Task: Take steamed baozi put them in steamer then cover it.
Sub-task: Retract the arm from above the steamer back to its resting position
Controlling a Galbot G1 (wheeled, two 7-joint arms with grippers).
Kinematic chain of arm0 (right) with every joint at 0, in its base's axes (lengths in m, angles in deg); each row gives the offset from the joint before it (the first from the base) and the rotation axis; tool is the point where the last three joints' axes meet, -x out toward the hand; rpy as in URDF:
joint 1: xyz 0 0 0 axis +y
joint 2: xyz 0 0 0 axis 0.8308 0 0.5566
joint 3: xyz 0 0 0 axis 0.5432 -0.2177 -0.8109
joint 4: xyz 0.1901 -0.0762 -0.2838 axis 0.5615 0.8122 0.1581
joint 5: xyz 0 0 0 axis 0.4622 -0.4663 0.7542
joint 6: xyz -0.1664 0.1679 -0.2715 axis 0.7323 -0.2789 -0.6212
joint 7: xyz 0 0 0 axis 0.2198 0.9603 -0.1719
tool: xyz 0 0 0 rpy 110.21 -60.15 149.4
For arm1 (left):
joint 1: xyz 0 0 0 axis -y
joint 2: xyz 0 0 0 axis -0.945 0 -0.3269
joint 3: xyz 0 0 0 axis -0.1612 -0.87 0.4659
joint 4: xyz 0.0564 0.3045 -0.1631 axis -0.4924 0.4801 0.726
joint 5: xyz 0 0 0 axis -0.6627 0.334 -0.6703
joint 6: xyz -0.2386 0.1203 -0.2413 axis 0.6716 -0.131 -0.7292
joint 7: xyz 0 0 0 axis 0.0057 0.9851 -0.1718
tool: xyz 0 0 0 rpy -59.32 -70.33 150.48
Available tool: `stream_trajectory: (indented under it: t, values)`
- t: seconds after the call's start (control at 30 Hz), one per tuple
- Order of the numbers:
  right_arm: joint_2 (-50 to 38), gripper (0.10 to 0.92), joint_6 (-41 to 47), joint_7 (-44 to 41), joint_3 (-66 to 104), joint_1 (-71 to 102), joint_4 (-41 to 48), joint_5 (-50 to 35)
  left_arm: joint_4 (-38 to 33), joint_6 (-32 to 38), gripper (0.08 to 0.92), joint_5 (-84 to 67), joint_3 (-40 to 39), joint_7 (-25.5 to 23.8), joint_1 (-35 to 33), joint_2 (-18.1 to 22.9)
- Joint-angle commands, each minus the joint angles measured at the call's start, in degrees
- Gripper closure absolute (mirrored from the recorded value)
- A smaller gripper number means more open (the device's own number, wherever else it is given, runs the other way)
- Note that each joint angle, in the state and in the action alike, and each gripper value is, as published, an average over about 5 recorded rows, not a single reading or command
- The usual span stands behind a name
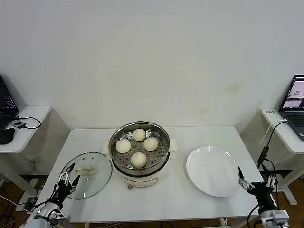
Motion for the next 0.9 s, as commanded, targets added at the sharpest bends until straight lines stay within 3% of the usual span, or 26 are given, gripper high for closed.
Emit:
stream_trajectory:
  t: [0.03, 0.9]
  values:
    - [1.5, 0.203, -0.4, -0.1, 1.7, 2.3, -0.1, 0.9, 3.8, 0.2, 0.177, 1.6, -2.1, -0.5, 5.4, 0.0]
    - [2.5, 0.203, -0.4, -0.6, 0.7, 3.3, 1.7, 2.4, 12.3, -1.0, 0.179, 0.8, -3.9, -1.0, 13.5, 1.7]
